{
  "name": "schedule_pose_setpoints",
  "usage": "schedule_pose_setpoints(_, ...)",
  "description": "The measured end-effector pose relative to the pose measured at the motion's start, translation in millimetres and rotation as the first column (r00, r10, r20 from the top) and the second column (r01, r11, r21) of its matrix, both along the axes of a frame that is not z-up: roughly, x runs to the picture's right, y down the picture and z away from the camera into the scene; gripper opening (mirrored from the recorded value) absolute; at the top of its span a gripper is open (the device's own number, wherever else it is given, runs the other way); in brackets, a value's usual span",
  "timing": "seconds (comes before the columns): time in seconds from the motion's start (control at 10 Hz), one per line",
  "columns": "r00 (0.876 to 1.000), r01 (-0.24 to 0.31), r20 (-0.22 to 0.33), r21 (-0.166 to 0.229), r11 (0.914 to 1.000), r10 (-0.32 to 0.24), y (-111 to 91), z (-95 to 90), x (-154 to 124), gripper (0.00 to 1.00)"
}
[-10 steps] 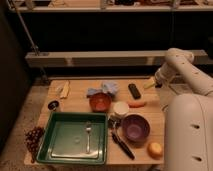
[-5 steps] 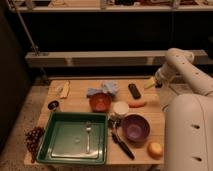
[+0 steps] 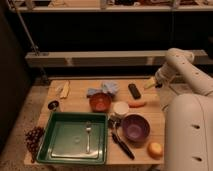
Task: Place towel in table surface
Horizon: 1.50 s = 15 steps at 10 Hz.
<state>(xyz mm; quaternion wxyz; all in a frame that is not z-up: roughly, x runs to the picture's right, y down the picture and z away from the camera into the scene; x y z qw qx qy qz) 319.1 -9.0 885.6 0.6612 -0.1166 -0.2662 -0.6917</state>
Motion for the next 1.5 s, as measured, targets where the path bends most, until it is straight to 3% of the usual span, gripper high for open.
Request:
schedule_pose_setpoints(1.2, 1.0, 0.0, 0.0, -0.002, 1.0, 0.0, 0.8, 0.6, -0.3, 0.75)
schedule_pose_setpoints(1.3, 1.0, 0.005, -0.002, 0.006, 1.0, -0.005, -1.8, -1.5, -0.5, 0.75)
schedule_pose_setpoints(1.5, 0.999, 0.048, -0.012, 0.069, 0.9964, -0.047, -16.9, -15.7, -7.8, 0.75)
